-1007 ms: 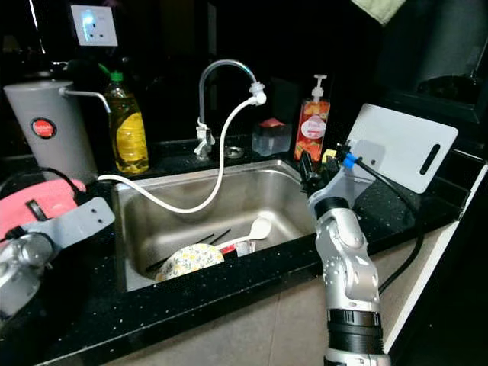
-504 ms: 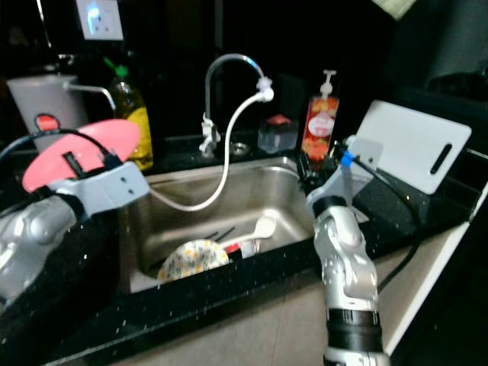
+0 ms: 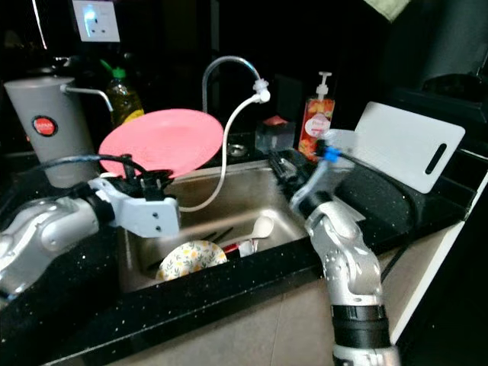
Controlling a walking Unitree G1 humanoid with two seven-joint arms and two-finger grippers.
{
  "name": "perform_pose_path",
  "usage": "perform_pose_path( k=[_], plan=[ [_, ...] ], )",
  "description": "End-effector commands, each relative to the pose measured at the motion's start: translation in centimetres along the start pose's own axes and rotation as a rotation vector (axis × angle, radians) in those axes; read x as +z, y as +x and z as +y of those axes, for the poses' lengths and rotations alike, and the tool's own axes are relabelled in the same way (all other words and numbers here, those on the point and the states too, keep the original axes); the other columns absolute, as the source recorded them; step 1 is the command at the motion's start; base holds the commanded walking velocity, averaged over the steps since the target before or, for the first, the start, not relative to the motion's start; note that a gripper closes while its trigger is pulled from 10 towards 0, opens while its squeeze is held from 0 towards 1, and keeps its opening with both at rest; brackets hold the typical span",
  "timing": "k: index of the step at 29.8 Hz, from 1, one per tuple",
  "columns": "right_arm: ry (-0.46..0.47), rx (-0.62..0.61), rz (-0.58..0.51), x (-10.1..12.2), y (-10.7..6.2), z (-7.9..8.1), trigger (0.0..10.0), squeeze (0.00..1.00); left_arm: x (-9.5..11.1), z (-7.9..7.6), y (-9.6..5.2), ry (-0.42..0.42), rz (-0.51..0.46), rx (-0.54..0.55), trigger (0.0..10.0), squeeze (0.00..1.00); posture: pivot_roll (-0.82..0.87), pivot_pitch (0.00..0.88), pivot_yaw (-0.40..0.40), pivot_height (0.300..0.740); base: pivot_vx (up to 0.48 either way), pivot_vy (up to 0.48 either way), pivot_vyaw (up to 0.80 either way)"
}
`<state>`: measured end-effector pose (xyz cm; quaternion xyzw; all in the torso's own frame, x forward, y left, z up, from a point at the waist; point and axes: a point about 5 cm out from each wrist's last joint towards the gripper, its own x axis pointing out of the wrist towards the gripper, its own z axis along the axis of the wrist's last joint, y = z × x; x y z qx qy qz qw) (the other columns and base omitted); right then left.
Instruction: Kitchen organization
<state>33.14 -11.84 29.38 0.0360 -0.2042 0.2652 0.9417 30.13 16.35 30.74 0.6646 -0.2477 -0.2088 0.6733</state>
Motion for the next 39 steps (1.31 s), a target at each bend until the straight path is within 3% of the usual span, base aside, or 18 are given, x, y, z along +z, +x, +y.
perform_pose_path(
  k=[1,3,4,7,10,11,12,14,16,25,39],
  plan=[
    [-0.119,0.110,0.028,-0.4,-0.6,0.7,10.0,0.00,1.1,0.8,0.0,-0.059,-0.071,0.015,10.0,0.00,-0.03,0.000,-0.053,0.740,0.000,0.000,0.00],
    [-0.119,0.110,0.028,-0.4,-0.6,0.7,10.0,0.00,1.1,0.8,0.0,-0.059,-0.071,0.015,10.0,0.00,-0.03,0.000,-0.053,0.740,0.000,0.000,0.00],
    [-0.170,0.159,0.040,-0.4,-0.9,0.8,10.0,0.00,1.4,1.1,0.0,-0.089,-0.101,0.023,10.0,0.00,-0.03,0.000,-0.054,0.740,0.000,0.000,0.00],
    [-0.130,0.207,0.056,-0.5,-1.3,0.8,10.0,0.00,1.4,1.3,0.0,-0.077,-0.114,0.039,10.0,0.00,-0.04,0.000,-0.054,0.740,0.000,0.000,0.00],
    [0.395,0.154,-0.029,0.6,-1.7,-1.0,10.0,0.00,1.1,1.0,0.1,0.036,-0.121,0.091,10.0,0.00,-0.03,0.000,-0.061,0.740,0.000,0.000,0.00],
    [0.395,0.154,-0.029,0.6,-1.7,-1.0,10.0,0.00,1.1,1.0,0.1,0.036,-0.121,0.091,10.0,0.00,-0.03,0.000,-0.061,0.740,0.000,0.000,0.00],
    [0.533,0.128,-0.043,0.4,-1.5,-1.3,10.0,0.00,1.1,0.9,0.1,0.044,-0.127,0.106,10.0,0.00,-0.04,0.000,-0.062,0.740,0.000,0.000,0.00],
    [0.680,0.126,-0.052,0.1,-1.1,-1.3,10.0,0.00,1.2,0.8,0.2,0.043,-0.135,0.118,10.0,0.00,-0.03,0.000,-0.064,0.740,0.000,0.000,0.00],
    [0.765,0.156,-0.058,0.1,-0.9,-1.1,10.0,0.00,1.2,0.7,0.2,0.044,-0.141,0.118,10.0,0.00,-0.03,0.000,-0.066,0.740,0.000,0.000,0.00],
    [0.900,0.267,0.062,-0.4,-0.1,-0.2,10.0,0.00,2.4,0.5,0.7,0.038,-0.195,0.139,10.0,0.00,-0.04,0.000,-0.082,0.740,0.000,0.000,0.00],
    [0.977,0.212,0.081,-0.3,1.1,-0.5,10.0,0.00,3.7,-1.4,1.4,0.007,-0.242,0.094,10.0,0.00,-0.03,0.000,-0.090,0.740,0.000,0.000,0.00]
  ],
)
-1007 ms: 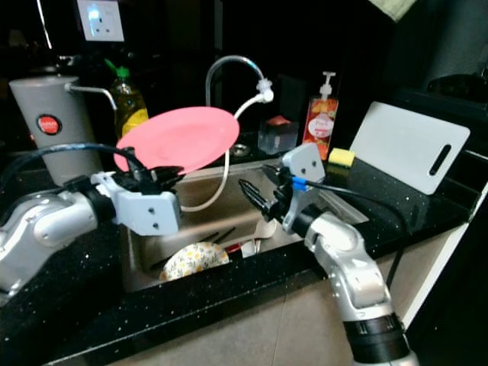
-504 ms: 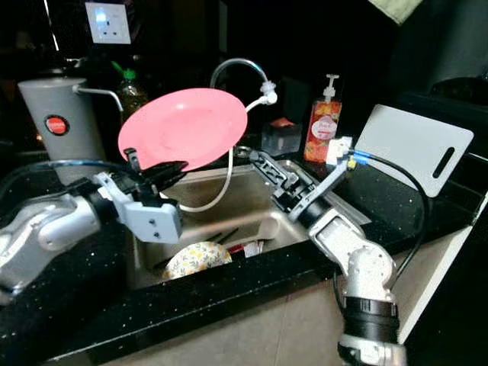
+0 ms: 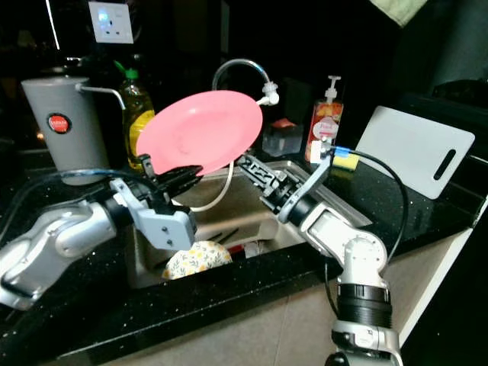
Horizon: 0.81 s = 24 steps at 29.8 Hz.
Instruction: Kitchen organization
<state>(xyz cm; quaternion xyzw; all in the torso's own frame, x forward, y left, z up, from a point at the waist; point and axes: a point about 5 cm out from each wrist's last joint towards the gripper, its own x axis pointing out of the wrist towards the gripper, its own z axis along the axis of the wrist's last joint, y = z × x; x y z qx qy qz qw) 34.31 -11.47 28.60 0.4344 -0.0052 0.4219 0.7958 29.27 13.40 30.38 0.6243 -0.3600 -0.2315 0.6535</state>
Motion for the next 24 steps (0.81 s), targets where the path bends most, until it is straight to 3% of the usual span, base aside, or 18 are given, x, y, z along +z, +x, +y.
perform_pose_path(
  k=[1,4,7,13,19,21,24],
  plan=[
    [0.006,0.024,-0.037,0.8,0.3,0.6,10.0,0.00,0.9,-1.3,0.4,-0.009,-0.031,-0.043,10.0,0.00,-0.03,0.000,-0.089,0.740,0.000,0.000,0.00],
    [0.017,0.021,-0.045,1.0,0.3,0.6,10.0,0.00,0.6,-1.6,0.4,0.000,-0.017,-0.051,10.0,0.00,-0.03,0.000,-0.087,0.740,0.000,0.000,0.00],
    [0.012,0.011,-0.044,1.0,-0.1,0.5,10.0,0.00,-1.0,-0.5,0.3,0.051,0.061,-0.009,10.0,0.00,-0.03,0.000,-0.085,0.740,0.000,0.000,0.00],
    [0.018,-0.024,-0.050,0.9,-0.8,-0.3,10.0,0.00,-2.0,0.2,-0.2,0.078,0.104,0.005,10.0,0.00,-0.03,0.000,-0.081,0.740,0.000,0.000,0.00],
    [0.025,-0.031,-0.057,0.9,-0.8,-0.3,10.0,0.00,-1.3,-0.6,0.0,0.060,0.076,-0.018,10.0,0.00,-0.03,0.000,-0.079,0.740,0.000,0.000,0.00],
    [0.020,-0.035,-0.042,0.4,-0.1,-0.2,10.0,0.00,0.1,-1.5,0.8,0.034,0.011,-0.032,10.0,0.00,-0.03,0.000,-0.079,0.740,0.000,0.000,0.00],
    [0.017,-0.047,-0.038,0.3,0.1,-0.3,10.0,0.00,0.5,-1.7,1.0,0.029,-0.008,-0.041,10.0,0.00,-0.03,0.000,-0.079,0.740,0.000,0.000,0.00]
  ],
)
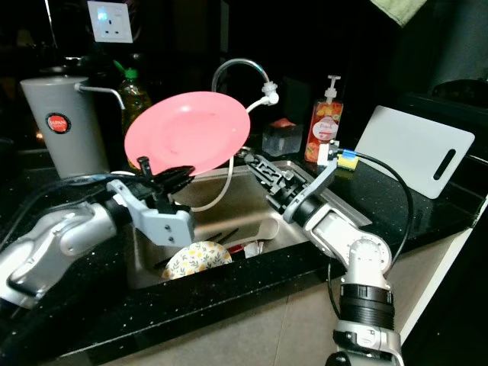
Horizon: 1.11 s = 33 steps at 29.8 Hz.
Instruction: Kitchen organization
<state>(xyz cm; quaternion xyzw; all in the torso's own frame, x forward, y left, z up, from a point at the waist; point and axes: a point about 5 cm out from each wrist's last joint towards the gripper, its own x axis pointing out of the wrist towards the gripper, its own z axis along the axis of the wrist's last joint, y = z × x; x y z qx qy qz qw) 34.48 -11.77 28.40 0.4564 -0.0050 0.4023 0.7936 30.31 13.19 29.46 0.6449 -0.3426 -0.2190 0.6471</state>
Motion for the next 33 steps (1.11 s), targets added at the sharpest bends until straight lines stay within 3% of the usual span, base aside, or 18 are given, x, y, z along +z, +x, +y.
perform_pose_path(
  k=[1,10,11,12,13,31,32,33],
  plan=[
    [-0.020,-0.017,-0.003,0.1,0.2,0.1,10.0,0.00,1.1,-0.6,0.4,-0.006,-0.051,-0.017,10.0,0.00,-0.03,0.000,-0.079,0.740,0.000,0.000,0.00],
    [-0.006,-0.010,-0.001,-0.2,0.8,0.2,10.0,0.00,2.1,-0.9,0.8,-0.025,-0.098,-0.021,10.0,0.00,-0.03,0.000,-0.078,0.740,0.000,0.000,0.00],
    [-0.007,-0.015,-0.002,-0.3,0.9,0.2,4.9,0.00,2.3,-0.8,0.8,-0.031,-0.111,-0.014,10.0,0.00,-0.03,0.000,-0.080,0.740,0.000,0.000,0.00],
    [-0.007,-0.015,-0.002,-0.3,0.9,0.2,4.9,0.00,2.3,-0.8,0.8,-0.031,-0.111,-0.014,10.0,0.00,-0.03,0.000,-0.080,0.740,0.000,0.000,0.00],
    [-0.004,-0.026,-0.008,-0.3,1.0,0.1,0.0,0.00,2.5,-0.8,0.8,-0.035,-0.123,-0.014,10.0,0.00,-0.03,0.000,-0.081,0.740,0.000,0.000,0.00],
    [0.030,-0.009,-0.028,-0.5,1.2,0.1,0.0,0.00,3.2,-1.0,1.0,-0.020,-0.146,-0.006,10.0,0.00,-0.03,0.000,-0.083,0.740,0.000,0.000,0.00],
    [0.029,-0.012,-0.027,-0.5,1.2,0.1,3.4,0.00,3.2,-1.1,1.0,-0.028,-0.150,-0.010,10.0,1.00,-0.03,0.000,-0.082,0.740,0.000,0.000,0.00],
    [0.029,-0.012,-0.027,-0.5,1.2,0.1,3.4,0.00,3.2,-1.1,1.0,-0.028,-0.150,-0.010,10.0,1.00,-0.03,0.000,-0.082,0.740,0.000,0.000,0.00]
  ],
)
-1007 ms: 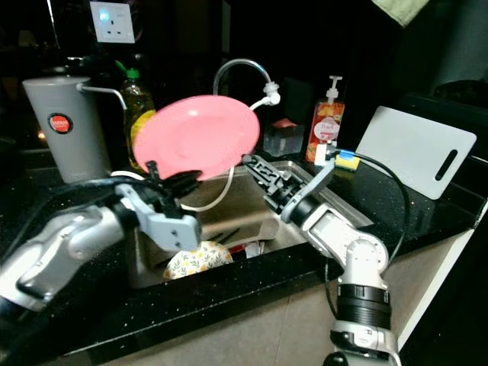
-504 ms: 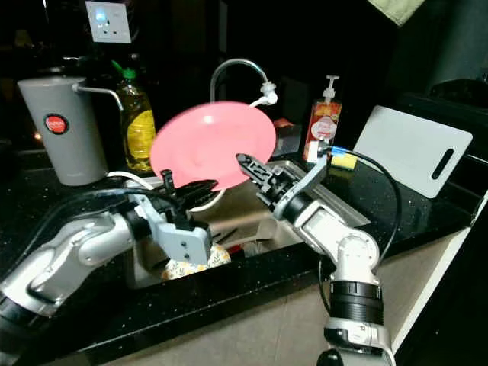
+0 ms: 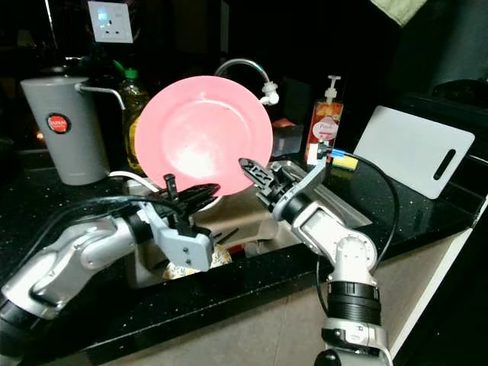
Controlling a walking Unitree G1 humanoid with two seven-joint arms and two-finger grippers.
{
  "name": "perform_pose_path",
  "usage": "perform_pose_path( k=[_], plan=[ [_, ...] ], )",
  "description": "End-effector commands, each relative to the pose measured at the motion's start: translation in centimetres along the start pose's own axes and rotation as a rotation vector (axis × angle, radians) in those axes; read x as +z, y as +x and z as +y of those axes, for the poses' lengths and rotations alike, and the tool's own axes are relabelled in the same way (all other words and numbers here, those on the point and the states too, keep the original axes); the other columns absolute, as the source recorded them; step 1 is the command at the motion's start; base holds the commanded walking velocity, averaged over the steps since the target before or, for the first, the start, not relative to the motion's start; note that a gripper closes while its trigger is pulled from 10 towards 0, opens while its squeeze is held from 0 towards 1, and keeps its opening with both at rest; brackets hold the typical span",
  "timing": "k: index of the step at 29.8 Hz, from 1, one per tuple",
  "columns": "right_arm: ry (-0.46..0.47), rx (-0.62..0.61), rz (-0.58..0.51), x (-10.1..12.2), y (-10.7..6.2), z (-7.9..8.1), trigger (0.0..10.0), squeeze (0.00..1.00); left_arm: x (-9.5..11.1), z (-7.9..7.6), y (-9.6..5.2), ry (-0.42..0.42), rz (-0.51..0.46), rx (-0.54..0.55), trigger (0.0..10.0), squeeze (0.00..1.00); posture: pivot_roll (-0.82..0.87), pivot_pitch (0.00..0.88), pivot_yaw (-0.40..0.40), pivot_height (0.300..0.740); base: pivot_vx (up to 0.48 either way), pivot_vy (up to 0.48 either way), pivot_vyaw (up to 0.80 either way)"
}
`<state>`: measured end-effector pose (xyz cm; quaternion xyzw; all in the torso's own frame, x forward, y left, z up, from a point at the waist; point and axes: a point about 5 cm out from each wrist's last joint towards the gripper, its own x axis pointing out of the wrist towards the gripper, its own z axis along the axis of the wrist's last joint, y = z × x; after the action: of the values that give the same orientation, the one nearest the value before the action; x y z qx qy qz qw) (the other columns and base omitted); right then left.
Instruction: Kitchen organization
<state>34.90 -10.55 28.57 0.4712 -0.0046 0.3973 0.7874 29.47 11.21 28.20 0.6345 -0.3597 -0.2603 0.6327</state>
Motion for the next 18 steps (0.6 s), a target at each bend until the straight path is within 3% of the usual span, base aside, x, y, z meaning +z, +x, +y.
perform_pose_path(
  k=[1,2,3,4,8,12,14,15,18],
  plan=[
    [-0.002,-0.011,-0.011,0.1,0.1,-0.1,3.4,0.00,1.2,0.1,0.4,-0.016,-0.064,0.019,10.0,1.00,-0.03,0.000,-0.082,0.740,0.000,0.000,0.00],
    [-0.002,-0.020,-0.012,0.1,0.1,-0.2,10.0,0.00,1.2,0.2,0.4,-0.028,-0.064,0.018,10.0,1.00,-0.03,0.000,-0.081,0.740,0.000,0.000,0.00],
    [-0.002,-0.027,-0.014,0.1,0.1,-0.3,10.0,0.00,1.3,0.2,0.4,-0.039,-0.064,0.014,10.0,1.00,-0.03,0.000,-0.081,0.740,0.000,0.000,0.00],
    [-0.003,-0.051,-0.027,0.2,0.1,-0.6,10.0,0.00,1.5,0.2,0.1,-0.093,-0.075,0.000,10.0,0.00,-0.03,0.000,-0.078,0.740,0.000,0.000,0.00],
    [-0.002,-0.105,-0.065,0.8,0.0,-1.4,10.0,0.00,2.0,0.5,-0.6,-0.205,-0.109,-0.043,10.0,0.00,-0.03,0.000,-0.078,0.740,0.000,0.000,0.00],
    [0.003,-0.129,-0.081,1.0,0.0,-1.7,10.0,0.00,1.9,0.7,-0.8,-0.253,-0.103,-0.057,10.0,0.00,-0.03,0.000,-0.078,0.740,0.000,0.000,0.00],
    [0.014,-0.221,-0.134,1.7,-0.3,-3.1,10.0,0.00,1.3,0.7,-2.0,-0.458,-0.073,-0.131,10.0,0.00,-0.02,0.000,-0.077,0.740,0.000,0.000,0.00],
    [0.014,-0.221,-0.134,1.7,-0.3,-3.1,10.0,0.00,1.3,0.7,-2.0,-0.458,-0.073,-0.131,10.0,0.00,-0.02,0.000,-0.077,0.740,0.000,0.000,0.00],
    [0.006,-0.279,-0.174,2.2,-0.4,-4.0,10.0,0.00,0.8,0.7,-2.6,-0.653,-0.044,-0.145,10.0,0.00,-0.02,0.000,-0.076,0.740,0.000,0.000,0.00]
  ],
)
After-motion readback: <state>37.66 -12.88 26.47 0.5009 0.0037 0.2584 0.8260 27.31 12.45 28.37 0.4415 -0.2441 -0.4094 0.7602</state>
